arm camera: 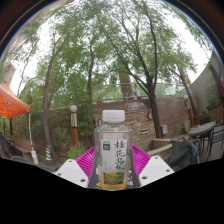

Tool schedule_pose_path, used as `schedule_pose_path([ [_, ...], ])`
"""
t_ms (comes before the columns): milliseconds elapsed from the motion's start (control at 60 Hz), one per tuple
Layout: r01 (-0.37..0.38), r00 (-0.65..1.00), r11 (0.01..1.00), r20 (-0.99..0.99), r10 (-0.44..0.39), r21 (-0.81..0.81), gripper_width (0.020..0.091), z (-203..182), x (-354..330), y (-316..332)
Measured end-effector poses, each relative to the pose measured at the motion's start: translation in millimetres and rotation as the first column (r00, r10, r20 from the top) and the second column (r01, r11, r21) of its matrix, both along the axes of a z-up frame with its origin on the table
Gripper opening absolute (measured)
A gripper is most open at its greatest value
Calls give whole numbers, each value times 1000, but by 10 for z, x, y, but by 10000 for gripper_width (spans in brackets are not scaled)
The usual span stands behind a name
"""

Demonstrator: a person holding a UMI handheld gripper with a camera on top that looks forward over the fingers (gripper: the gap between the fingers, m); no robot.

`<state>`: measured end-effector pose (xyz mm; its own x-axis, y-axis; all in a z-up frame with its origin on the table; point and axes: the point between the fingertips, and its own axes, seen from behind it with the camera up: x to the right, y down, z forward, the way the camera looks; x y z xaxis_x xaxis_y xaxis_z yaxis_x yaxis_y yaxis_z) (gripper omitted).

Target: Pour water

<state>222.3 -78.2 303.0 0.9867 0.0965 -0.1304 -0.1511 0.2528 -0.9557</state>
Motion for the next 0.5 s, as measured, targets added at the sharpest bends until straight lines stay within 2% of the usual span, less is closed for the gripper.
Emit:
schedule_pose_path([
  [33,50,996,998,80,-48,-24,515,-254,185,27],
  [83,90,985,992,152,-76,-85,513,-751,465,239],
  [150,70,987,982,157,-42,-178,516,-1381,635,419],
  [200,48,991,972,132,-18,-229,514,-1660,767,567],
  [217,53,992,967,125,-22,-249,515,-1572,592,519],
  [283,50,996,952,85,-25,-302,516,-1957,786,672],
  [333,47,997,945,72,-24,-324,515,-2026,727,682],
  [500,71,989,932,143,-20,-356,533,-2357,801,745],
])
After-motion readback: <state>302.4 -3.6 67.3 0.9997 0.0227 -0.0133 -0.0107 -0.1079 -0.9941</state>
